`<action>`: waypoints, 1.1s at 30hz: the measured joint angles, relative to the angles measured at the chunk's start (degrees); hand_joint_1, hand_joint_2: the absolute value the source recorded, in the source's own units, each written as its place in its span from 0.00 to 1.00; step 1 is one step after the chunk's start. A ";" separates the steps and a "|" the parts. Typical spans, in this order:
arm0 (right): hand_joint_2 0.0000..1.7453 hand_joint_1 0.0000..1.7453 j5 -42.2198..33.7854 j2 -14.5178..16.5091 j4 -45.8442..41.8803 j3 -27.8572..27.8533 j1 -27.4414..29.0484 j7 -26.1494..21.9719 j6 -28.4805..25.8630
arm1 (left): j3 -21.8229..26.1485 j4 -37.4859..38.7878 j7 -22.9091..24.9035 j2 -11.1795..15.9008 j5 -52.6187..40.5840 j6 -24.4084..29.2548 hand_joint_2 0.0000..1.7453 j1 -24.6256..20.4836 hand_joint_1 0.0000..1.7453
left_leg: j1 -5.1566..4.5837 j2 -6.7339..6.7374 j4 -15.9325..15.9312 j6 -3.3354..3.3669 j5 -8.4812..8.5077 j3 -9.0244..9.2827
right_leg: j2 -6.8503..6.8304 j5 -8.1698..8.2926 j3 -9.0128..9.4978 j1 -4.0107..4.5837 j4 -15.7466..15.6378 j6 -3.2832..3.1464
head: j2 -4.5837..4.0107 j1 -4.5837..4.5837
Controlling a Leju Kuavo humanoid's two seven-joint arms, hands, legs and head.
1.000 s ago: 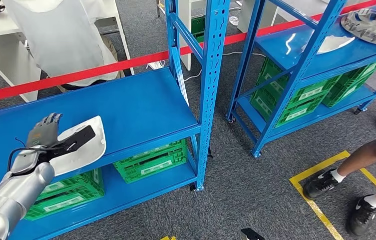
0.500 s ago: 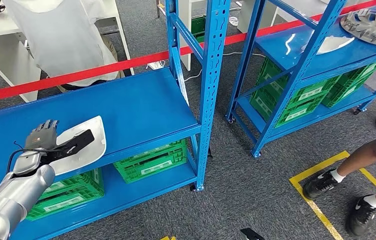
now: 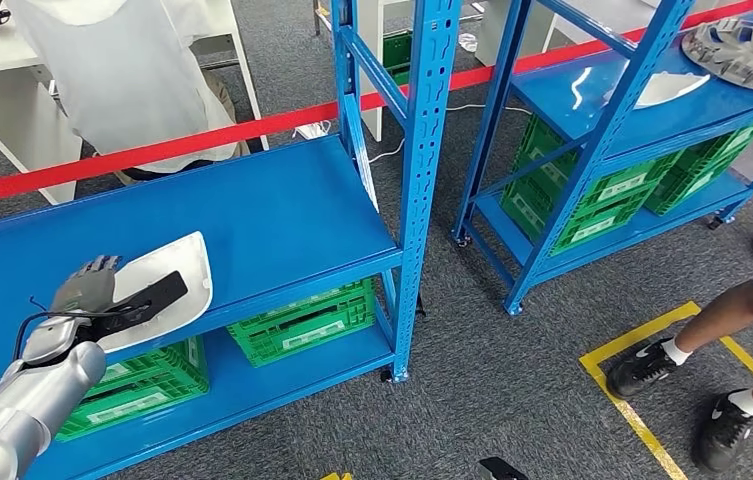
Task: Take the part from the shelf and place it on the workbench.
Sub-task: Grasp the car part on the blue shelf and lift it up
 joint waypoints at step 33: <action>0.00 0.00 0.12 0.00 0.00 -0.01 -0.07 0.00 0.01 | 1.74 -0.72 -4.04 -1.33 -0.07 1.45 1.00 0.54 0.00 | 0.00 0.01 0.00 -0.01 0.00 0.17 | 0.00 0.00 0.15 0.00 0.00 0.00 | 0.00 -0.01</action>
